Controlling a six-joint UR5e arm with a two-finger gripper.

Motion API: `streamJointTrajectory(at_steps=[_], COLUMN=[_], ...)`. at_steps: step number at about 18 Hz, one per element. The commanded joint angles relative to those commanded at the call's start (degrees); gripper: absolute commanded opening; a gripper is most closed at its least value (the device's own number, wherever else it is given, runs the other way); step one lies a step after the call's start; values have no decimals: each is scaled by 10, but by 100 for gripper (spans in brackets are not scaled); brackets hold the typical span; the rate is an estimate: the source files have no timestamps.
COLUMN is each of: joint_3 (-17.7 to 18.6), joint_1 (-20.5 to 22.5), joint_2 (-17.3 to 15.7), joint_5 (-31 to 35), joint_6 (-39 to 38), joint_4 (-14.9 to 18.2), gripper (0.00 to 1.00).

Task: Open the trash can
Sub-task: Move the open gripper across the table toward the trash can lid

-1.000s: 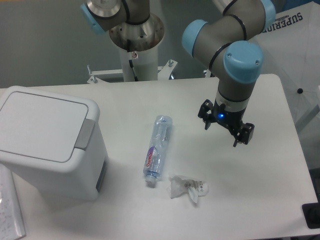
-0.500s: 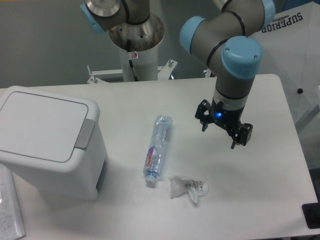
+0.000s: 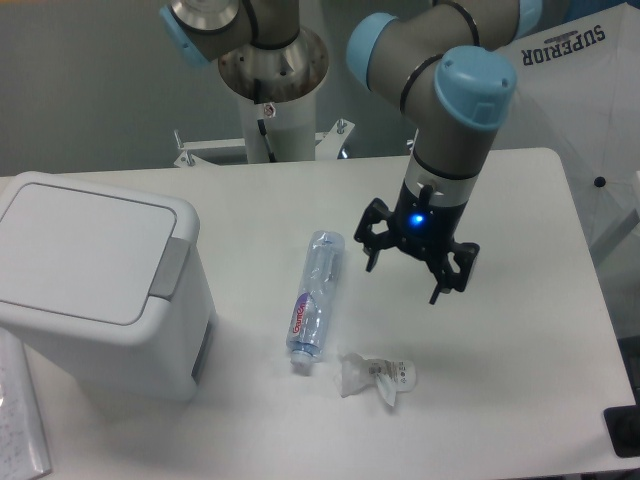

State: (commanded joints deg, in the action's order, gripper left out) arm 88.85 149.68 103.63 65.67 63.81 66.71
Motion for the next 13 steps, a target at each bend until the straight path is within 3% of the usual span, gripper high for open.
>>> streamJointTrajectory(at_steps=[4,9,13], joint_3=[-2,-43,-52], joint_1=[-3,-6,-47], joint_2=[-20,-22,-26], joint_5=[-31,-116,-130], joint_6=[-96,-246,-284], joint_4=[0,-5,-34], gripper=[100,100,100])
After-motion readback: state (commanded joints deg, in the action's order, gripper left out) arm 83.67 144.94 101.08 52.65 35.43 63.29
